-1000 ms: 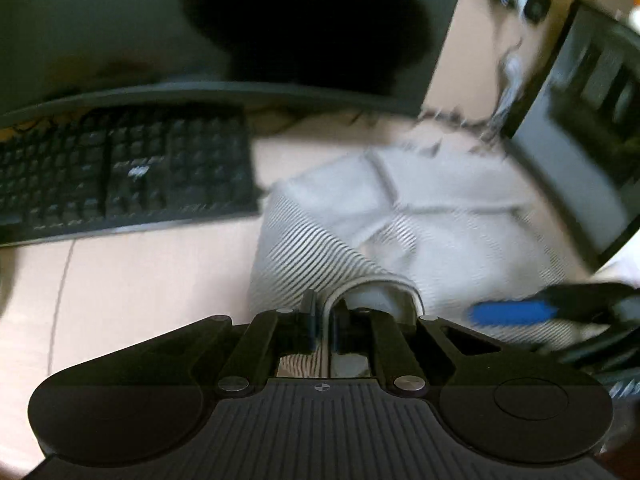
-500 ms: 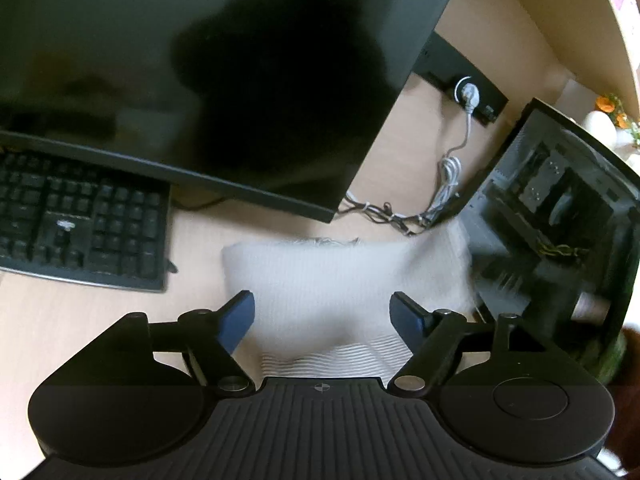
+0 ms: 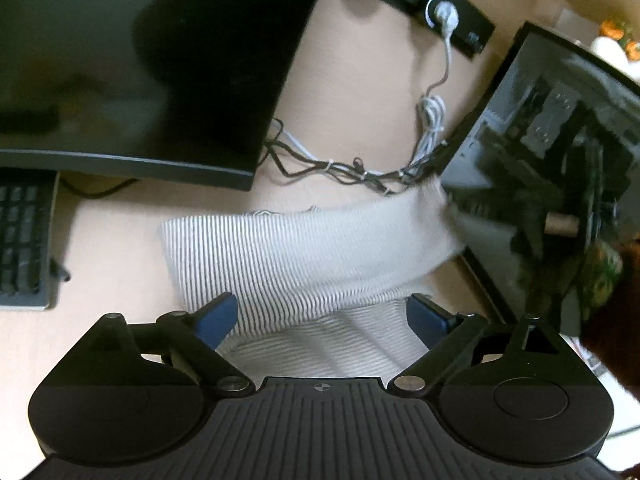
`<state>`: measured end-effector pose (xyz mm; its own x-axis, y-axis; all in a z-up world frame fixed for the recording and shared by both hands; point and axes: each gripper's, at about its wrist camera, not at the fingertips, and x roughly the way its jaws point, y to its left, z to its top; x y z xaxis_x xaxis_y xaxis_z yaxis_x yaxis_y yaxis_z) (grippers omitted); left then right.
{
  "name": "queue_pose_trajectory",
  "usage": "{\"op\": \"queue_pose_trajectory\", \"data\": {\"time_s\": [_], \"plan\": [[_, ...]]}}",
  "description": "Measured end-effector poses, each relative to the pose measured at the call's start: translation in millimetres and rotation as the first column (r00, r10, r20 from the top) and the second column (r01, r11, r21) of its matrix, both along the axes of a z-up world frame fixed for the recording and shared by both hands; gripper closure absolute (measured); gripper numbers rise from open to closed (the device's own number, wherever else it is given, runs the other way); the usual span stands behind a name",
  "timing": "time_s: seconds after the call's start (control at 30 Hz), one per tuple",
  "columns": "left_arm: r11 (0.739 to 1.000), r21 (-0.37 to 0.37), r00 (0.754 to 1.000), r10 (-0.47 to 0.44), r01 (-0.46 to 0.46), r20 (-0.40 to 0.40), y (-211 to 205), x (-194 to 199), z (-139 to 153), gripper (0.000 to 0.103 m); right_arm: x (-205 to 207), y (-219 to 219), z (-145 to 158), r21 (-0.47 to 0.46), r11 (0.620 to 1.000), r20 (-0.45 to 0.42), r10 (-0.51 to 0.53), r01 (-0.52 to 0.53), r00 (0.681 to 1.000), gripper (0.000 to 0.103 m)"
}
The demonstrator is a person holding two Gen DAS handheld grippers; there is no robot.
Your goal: Fold clothes
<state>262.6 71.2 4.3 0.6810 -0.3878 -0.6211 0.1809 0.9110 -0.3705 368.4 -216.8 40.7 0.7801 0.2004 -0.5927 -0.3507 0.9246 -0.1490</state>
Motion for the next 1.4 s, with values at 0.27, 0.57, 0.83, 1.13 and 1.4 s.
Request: {"op": "queue_pose_trajectory", "data": {"time_s": [0.27,0.57,0.83,1.13,1.4], "plan": [[0.997,0.076,0.998,-0.005,0.009,-0.061,-16.6,48.1,-30.2,0.007,-15.7,-38.4,-32.8,0.004,0.985,-0.022,-0.173,0.173,0.985,0.012],[0.992,0.122,0.994,-0.016,0.030,-0.108,-10.7,69.3,-53.2,0.006,-11.8,-30.3,-21.8,0.451,0.890,-0.116,-0.008,0.060,0.993,0.027],[0.990,0.139,0.992,0.028,-0.011,-0.121,16.4,76.9,-63.2,0.005,-7.6,-15.9,-82.6,0.381,0.912,-0.288,-0.036,0.149,0.957,0.060],[0.995,0.103,0.997,0.021,-0.013,-0.077,14.1,78.4,-40.6,0.005,-12.8,-2.6,-86.4,0.384,0.914,-0.272,-0.021,0.129,0.962,0.024],[0.996,0.085,0.997,-0.002,0.009,-0.076,10.9,82.9,-37.7,0.004,-17.7,14.4,-89.3,0.367,0.922,-0.255,-0.029,0.124,0.967,0.000]]}}
